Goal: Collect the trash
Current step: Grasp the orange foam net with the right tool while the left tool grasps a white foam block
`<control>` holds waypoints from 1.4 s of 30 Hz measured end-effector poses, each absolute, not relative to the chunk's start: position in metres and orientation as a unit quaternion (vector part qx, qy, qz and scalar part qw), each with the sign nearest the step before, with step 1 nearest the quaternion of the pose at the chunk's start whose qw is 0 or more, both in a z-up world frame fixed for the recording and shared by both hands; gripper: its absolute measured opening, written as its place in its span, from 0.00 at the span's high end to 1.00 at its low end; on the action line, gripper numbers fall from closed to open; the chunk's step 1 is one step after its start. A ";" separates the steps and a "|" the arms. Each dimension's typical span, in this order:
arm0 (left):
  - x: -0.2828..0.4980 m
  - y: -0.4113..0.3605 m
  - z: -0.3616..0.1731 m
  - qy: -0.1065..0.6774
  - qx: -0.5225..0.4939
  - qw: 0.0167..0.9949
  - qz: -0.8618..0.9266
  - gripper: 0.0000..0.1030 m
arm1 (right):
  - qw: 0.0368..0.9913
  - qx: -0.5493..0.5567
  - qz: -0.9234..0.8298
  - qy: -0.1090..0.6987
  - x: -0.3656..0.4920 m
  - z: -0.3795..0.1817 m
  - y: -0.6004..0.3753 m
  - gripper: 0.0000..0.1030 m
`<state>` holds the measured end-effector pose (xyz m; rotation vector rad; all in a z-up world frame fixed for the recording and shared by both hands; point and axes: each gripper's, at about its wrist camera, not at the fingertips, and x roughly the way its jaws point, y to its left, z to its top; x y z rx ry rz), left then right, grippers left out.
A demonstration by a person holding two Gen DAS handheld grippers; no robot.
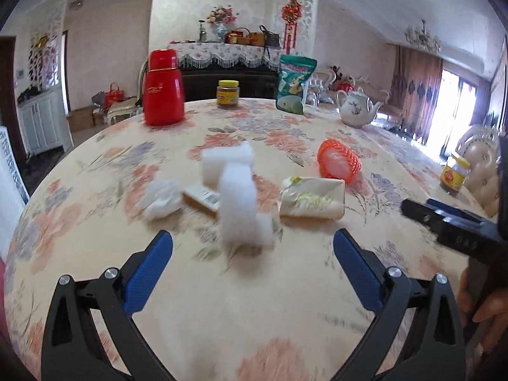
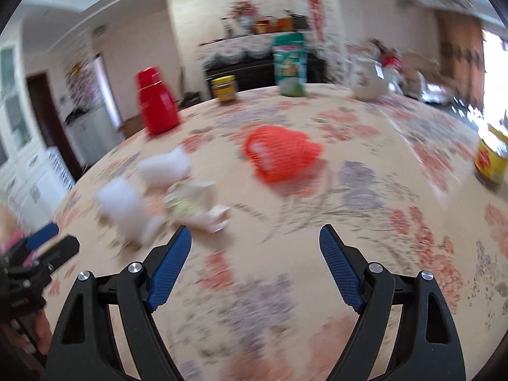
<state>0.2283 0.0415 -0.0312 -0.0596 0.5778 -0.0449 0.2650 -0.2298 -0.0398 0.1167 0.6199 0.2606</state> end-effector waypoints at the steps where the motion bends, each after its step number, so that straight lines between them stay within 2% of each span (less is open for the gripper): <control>1: 0.238 0.036 -0.034 0.279 -0.022 0.960 -0.020 0.05 | 0.942 0.070 0.120 0.305 0.271 -0.041 -0.237 0.24; 20: 0.253 0.058 -0.047 0.282 -0.051 0.955 -0.071 0.05 | 0.915 0.203 0.023 0.348 0.418 -0.049 -0.211 0.20; 29: 0.255 0.065 -0.049 0.291 -0.060 0.953 -0.059 0.05 | 0.901 0.166 -0.007 0.401 0.469 -0.068 -0.193 0.19; 36: 0.260 0.072 -0.052 0.310 -0.081 0.946 -0.055 0.05 | 0.909 0.138 0.040 0.390 0.448 -0.069 -0.192 0.62; 42: 0.262 0.074 -0.053 0.316 -0.084 0.944 -0.048 0.05 | 0.928 0.106 0.076 0.348 0.385 -0.047 -0.200 0.67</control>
